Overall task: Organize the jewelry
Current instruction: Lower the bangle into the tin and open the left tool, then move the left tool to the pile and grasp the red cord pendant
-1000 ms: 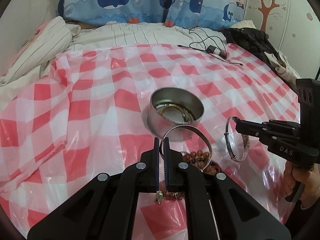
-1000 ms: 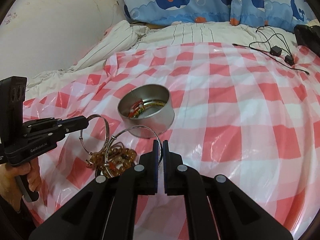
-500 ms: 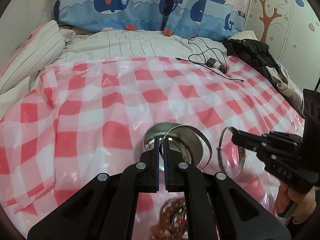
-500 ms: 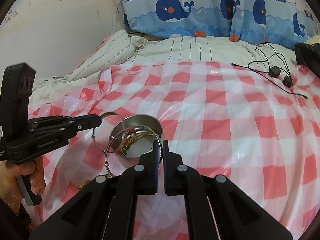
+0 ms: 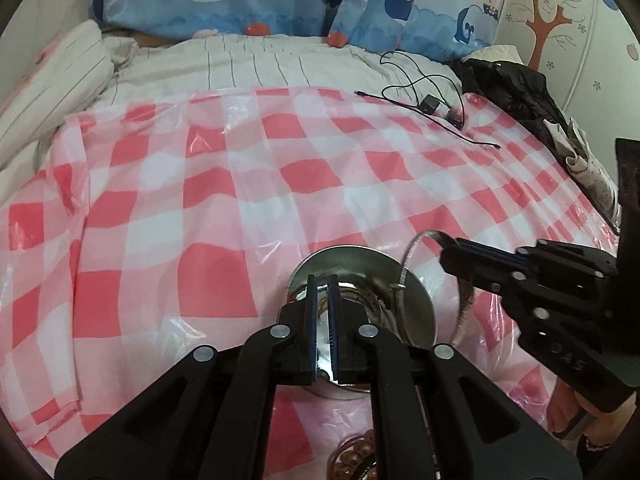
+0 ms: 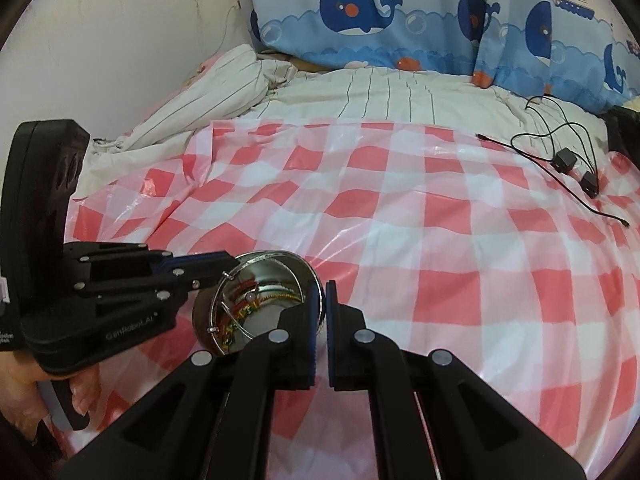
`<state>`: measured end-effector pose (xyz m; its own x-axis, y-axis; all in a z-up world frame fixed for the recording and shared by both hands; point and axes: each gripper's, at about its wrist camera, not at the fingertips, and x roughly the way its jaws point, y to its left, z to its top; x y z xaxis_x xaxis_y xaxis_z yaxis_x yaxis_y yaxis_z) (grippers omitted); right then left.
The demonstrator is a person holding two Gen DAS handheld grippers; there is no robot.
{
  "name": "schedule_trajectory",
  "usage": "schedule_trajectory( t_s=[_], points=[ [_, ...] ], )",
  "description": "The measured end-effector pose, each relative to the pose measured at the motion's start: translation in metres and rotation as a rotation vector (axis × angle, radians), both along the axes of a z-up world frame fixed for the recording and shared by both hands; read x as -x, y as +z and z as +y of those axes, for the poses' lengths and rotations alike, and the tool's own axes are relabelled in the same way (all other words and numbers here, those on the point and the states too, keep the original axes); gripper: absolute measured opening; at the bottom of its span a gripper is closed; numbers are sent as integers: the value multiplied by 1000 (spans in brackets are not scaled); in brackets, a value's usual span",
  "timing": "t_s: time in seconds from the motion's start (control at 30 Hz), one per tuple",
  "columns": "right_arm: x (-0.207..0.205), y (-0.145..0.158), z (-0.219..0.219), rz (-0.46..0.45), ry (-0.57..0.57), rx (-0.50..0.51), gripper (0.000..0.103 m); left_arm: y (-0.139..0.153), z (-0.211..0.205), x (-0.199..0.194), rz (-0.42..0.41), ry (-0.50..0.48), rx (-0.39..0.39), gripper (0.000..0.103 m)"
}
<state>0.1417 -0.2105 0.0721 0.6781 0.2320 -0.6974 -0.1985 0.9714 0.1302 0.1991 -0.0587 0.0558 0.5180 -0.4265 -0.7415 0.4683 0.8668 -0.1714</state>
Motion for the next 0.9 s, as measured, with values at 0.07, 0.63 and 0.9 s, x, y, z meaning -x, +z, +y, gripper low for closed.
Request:
schedule_trajectory(
  t_s=[0.07, 0.63, 0.9],
  points=[
    [-4, -4, 5, 7, 6, 6, 5, 2, 8, 1, -3, 11, 7, 5],
    [54, 14, -11, -44, -38, -24, 55, 4, 53, 114, -44, -109, -49, 34],
    [117, -21, -46, 73, -121, -118, 64, -6, 23, 170, -193, -228, -209, 52]
  ],
)
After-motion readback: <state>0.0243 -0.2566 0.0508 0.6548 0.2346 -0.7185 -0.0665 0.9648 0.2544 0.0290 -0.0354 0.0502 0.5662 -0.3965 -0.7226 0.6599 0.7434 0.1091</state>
